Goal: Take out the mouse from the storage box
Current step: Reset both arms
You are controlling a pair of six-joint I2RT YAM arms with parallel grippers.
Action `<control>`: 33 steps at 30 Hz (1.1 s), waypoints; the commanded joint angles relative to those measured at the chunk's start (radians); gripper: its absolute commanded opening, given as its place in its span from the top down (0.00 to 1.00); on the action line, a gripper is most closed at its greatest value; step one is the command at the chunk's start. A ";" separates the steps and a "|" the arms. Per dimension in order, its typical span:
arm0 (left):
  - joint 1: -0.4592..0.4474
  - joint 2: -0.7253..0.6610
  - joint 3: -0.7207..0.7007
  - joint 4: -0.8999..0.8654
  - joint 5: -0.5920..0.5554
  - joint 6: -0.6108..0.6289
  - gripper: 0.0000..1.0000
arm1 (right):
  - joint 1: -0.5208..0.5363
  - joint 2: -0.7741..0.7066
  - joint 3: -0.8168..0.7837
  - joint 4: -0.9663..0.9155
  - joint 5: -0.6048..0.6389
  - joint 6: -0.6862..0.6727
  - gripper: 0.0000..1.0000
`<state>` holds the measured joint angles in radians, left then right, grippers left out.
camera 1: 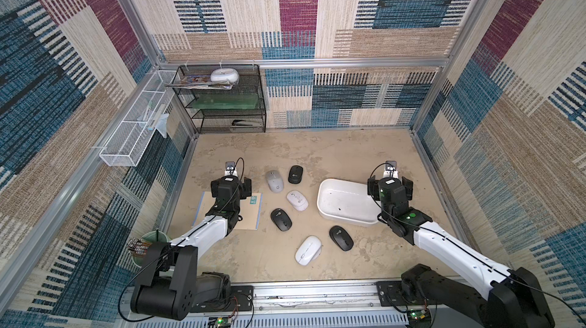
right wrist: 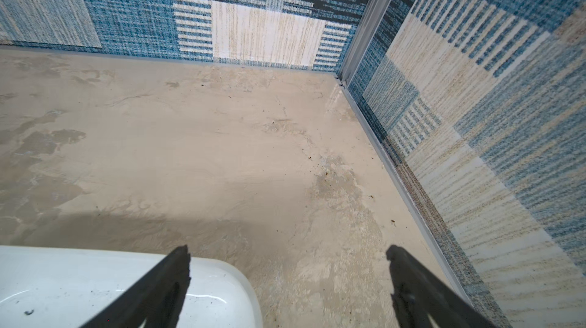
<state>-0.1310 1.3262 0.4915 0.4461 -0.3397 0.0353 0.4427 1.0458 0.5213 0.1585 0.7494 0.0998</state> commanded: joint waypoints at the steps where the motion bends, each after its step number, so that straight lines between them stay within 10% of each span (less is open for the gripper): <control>1: 0.030 0.030 -0.027 0.127 0.050 0.032 0.00 | -0.041 0.019 -0.059 0.228 -0.019 -0.048 0.01; 14: 0.136 0.206 -0.092 0.395 0.259 -0.035 0.00 | -0.216 0.183 -0.337 0.896 -0.220 -0.121 0.01; 30: 0.142 0.207 -0.071 0.359 0.275 -0.037 0.00 | -0.388 0.537 -0.343 1.312 -0.559 -0.144 0.01; 33: 0.140 0.207 -0.071 0.360 0.274 -0.035 0.00 | -0.412 0.470 -0.287 1.084 -0.588 -0.115 0.01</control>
<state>0.0093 1.5356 0.4179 0.8032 -0.0780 0.0029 0.0414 1.5379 0.1997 1.2594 0.2131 -0.0418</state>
